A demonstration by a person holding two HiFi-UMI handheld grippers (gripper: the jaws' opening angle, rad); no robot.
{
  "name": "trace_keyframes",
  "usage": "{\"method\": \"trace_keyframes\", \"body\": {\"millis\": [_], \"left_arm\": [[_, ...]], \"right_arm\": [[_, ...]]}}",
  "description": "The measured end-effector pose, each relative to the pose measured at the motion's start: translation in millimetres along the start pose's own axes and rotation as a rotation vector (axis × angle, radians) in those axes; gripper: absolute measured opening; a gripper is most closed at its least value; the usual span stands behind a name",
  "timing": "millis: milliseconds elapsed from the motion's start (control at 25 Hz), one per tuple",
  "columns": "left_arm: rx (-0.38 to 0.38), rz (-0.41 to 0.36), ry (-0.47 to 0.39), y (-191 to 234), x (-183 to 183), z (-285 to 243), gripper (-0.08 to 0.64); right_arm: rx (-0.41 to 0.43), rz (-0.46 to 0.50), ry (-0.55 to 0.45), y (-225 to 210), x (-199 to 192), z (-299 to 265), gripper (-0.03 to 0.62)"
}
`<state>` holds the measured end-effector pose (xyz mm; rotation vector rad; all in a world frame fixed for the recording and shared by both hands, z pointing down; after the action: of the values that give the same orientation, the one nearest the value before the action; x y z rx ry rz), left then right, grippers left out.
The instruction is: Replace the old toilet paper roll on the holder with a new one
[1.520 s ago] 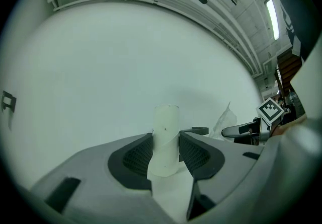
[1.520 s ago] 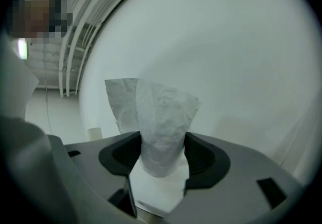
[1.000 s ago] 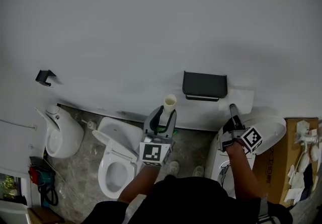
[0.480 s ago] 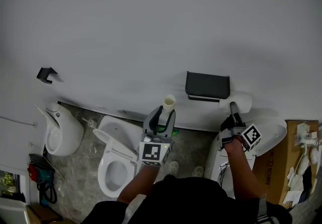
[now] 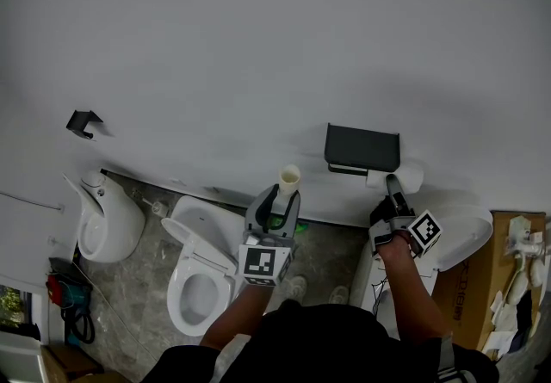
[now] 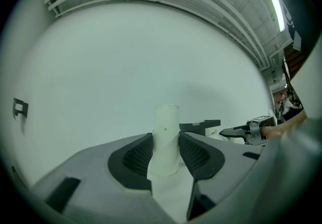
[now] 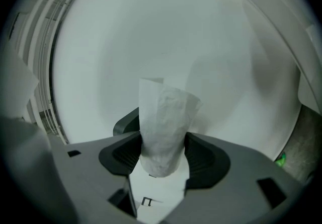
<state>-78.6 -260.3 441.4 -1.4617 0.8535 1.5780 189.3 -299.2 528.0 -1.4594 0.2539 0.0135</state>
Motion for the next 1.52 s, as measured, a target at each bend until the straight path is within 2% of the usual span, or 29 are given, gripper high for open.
{"method": "trace_keyframes", "body": {"millis": [280,480,720,1240,1520], "left_arm": [[-0.001,0.013,0.009,5,-4,12,0.161],[0.026,0.017,-0.010,11,1,23,0.161],[0.051,0.011,-0.013,21,4,31,0.161],[0.062,0.000,-0.005,27,3,35,0.161],[0.048,0.006,-0.005,25,3,28,0.161]], "right_arm": [[0.008,-0.007,0.034,2,-23,-12,0.261],[0.013,-0.055,0.075,5,-46,-23,0.261],[0.013,-0.050,0.101,9,-67,-33,0.261],[0.007,-0.056,0.100,10,-81,-37,0.261],[0.018,-0.029,0.129,14,-81,-31,0.298]]}}
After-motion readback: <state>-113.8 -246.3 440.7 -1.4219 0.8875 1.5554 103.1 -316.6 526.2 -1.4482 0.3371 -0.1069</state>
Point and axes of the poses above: the fingertips, and each gripper's own axes: z backward along the fingers, y to its left, x out of its top, the point moved 1 cm from there along z, backward along the fingers, and after that the axes turned 4 degrees about -y, right-handed, at the moved point
